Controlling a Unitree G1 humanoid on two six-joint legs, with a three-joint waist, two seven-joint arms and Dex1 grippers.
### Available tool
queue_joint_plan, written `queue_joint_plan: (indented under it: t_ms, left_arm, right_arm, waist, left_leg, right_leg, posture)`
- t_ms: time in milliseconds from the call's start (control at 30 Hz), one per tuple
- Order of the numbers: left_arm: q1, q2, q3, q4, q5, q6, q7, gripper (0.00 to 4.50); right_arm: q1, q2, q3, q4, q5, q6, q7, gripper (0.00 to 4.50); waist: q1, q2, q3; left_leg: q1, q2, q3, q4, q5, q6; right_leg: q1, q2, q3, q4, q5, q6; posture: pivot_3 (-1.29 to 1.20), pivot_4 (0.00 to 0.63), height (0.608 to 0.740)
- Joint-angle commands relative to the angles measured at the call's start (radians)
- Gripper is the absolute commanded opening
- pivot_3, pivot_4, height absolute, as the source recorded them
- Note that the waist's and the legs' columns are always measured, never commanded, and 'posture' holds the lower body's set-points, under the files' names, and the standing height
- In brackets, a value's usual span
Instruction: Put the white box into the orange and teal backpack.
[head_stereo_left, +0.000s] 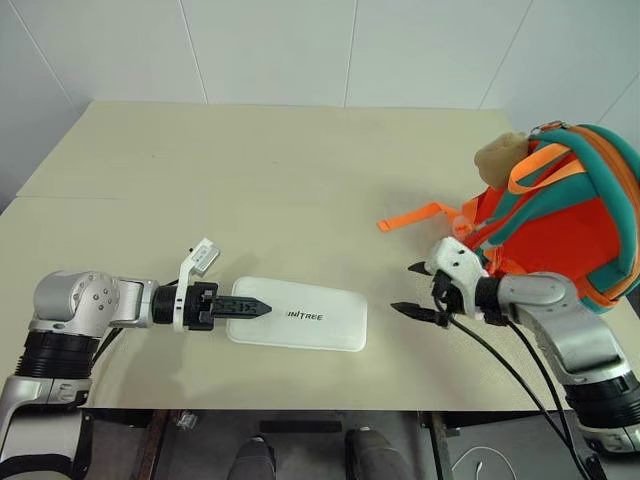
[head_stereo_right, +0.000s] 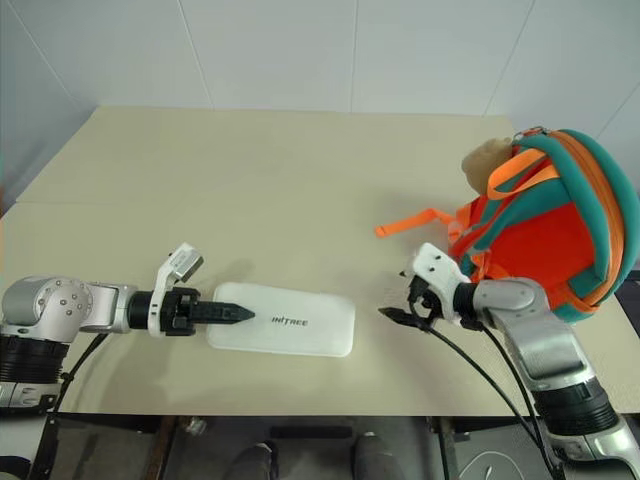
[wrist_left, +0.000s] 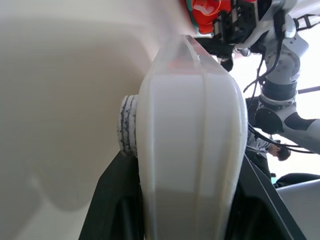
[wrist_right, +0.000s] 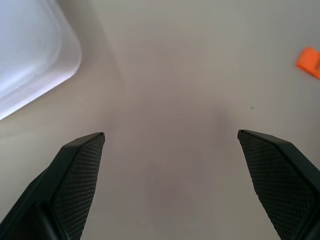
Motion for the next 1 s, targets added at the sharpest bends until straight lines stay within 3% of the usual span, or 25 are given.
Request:
queue_joint_plan:
  t_ms: [33, 233, 400, 1000]
  left_arm:
    - [0.001, 0.046, 0.002, -0.009, 0.083, -0.003, 0.065, 1.33]
    - [-0.043, -0.01, 0.064, -0.012, 0.031, 0.012, 0.065, 1.33]
    - [-0.074, -0.03, 0.067, 0.011, 0.04, 0.01, 0.067, 1.32]
    - [-0.094, -0.04, 0.109, 0.022, 0.034, 0.017, 0.062, 1.32]
  right_arm:
    - [0.039, 0.0, -0.179, -0.118, 0.112, 0.095, -0.045, 4.5]
    - [0.151, -0.063, -0.367, -0.208, 0.196, 0.195, -0.071, 4.5]
    - [0.169, -0.085, -0.423, -0.194, 0.203, 0.199, -0.114, 4.5]
    - [0.061, 0.059, -0.335, -0.064, 0.07, 0.037, -0.419, 4.5]
  waist:
    - [0.0, 0.0, 0.0]
    - [0.004, 0.0, 0.0]
    - [0.003, 0.0, 0.0]
    - [0.002, 0.0, 0.0]
  left_leg:
    - [0.0, 0.0, 0.0, 0.0, 0.0, 0.0]
    - [0.0, 0.0, 0.0, 0.0, 0.0, 0.0]
    - [0.0, 0.0, 0.001, 0.0, 0.0, 0.001]
    - [-0.001, 0.0, 0.001, -0.002, -0.001, 0.001]
  right_leg:
    - [0.0, 0.0, 0.0, 0.0, 0.0, 0.0]
    - [0.0, 0.0, 0.0, -0.001, 0.0, 0.0]
    - [0.0, 0.0, 0.001, -0.002, 0.0, 0.0]
    - [-0.001, 0.0, 0.001, -0.002, 0.0, 0.0]
  posture:
    - [0.0, 0.15, 0.74]
    - [0.0, 0.15, 0.74]
    - [0.0, 0.15, 0.74]
    - [0.0, 0.15, 0.74]
